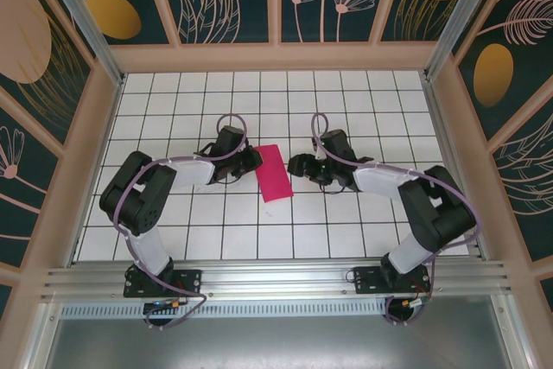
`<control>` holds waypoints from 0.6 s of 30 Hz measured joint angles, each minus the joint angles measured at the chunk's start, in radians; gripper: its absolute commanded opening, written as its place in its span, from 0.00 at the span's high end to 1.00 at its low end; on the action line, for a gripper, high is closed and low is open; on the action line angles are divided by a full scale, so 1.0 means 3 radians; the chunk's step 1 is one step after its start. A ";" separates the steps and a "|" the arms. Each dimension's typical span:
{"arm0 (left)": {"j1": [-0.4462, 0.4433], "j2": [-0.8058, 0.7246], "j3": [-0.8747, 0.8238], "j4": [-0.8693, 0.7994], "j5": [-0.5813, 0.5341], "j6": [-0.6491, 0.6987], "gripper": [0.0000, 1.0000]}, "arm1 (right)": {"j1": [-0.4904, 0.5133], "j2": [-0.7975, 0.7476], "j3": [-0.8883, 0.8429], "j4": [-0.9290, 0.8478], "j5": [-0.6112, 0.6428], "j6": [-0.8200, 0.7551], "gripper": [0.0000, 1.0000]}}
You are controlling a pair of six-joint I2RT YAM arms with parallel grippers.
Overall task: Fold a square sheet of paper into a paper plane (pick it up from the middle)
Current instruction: Third fold the triangle at the center of the table.
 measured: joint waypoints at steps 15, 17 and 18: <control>0.0000 0.0191 0.0051 0.0010 0.0060 0.0103 0.87 | 0.0128 0.0567 0.0317 0.0153 -0.0430 -0.0006 0.39; 0.0000 0.0195 0.0053 0.0010 0.0071 0.0117 0.87 | 0.0144 0.0594 0.0318 0.0151 -0.0440 -0.0006 0.39; 0.0000 0.0195 0.0053 0.0010 0.0084 0.0126 0.87 | 0.0150 0.0596 0.0318 0.0150 -0.0445 -0.0005 0.39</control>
